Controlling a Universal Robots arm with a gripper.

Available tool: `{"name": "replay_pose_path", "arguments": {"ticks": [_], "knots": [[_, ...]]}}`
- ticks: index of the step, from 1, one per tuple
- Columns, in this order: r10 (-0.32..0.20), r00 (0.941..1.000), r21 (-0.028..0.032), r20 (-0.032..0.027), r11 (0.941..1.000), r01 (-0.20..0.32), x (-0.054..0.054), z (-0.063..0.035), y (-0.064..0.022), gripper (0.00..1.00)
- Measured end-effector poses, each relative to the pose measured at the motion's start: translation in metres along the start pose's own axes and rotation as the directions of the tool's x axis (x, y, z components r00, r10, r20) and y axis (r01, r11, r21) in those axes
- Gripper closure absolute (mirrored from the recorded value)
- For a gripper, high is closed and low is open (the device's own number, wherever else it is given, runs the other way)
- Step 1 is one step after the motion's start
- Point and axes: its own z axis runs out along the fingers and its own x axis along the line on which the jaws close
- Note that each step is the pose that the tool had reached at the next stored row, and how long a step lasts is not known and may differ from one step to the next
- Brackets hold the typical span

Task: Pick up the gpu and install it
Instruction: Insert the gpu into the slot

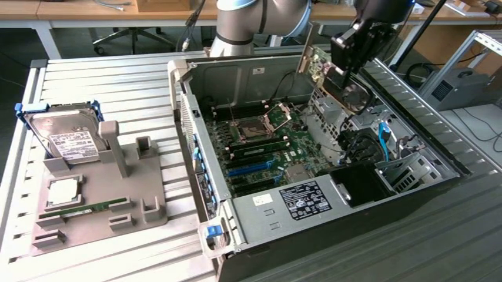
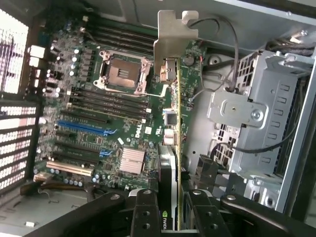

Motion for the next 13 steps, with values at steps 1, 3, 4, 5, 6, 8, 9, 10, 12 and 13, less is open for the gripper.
{"name": "replay_pose_path", "arguments": {"ticks": [1,3,4,5,6,8,9,10,12,13], "knots": [[-0.018,0.9998,0.0,-0.0002,0.9998,0.018,0.0,0.0,0.0,0.73],[-0.056,0.9984,-0.0001,-0.0006,0.9984,0.056,0.0,0.0,0.0,0.73],[-0.082,0.9966,0.0,-0.0009,0.9966,0.082,0.0,0.0001,0.0,0.73],[-0.099,0.9951,0.0,-0.001,0.9951,0.099,0.0,0.0001,0.0,0.73],[-0.124,0.9923,0.0001,-0.0013,0.9923,0.124,0.0,0.0,0.0,0.73],[-0.168,0.9858,0.0,-0.0015,0.9858,0.168,0.0,0.0001,0.0001,0.73],[-0.183,0.9831,-0.0001,-0.0016,0.9831,0.183,0.0,0.0001,0.0001,0.73],[-0.202,0.9794,0.0,-0.0018,0.9794,0.202,-0.0001,0.0001,0.0002,0.73],[-0.236,0.9718,0.0001,-0.0023,0.9718,0.236,-0.0001,0.0001,0.0003,0.73],[-0.257,0.9664,0.0002,-0.0027,0.9664,0.257,-0.0001,0.0001,0.0003,0.73]]}}
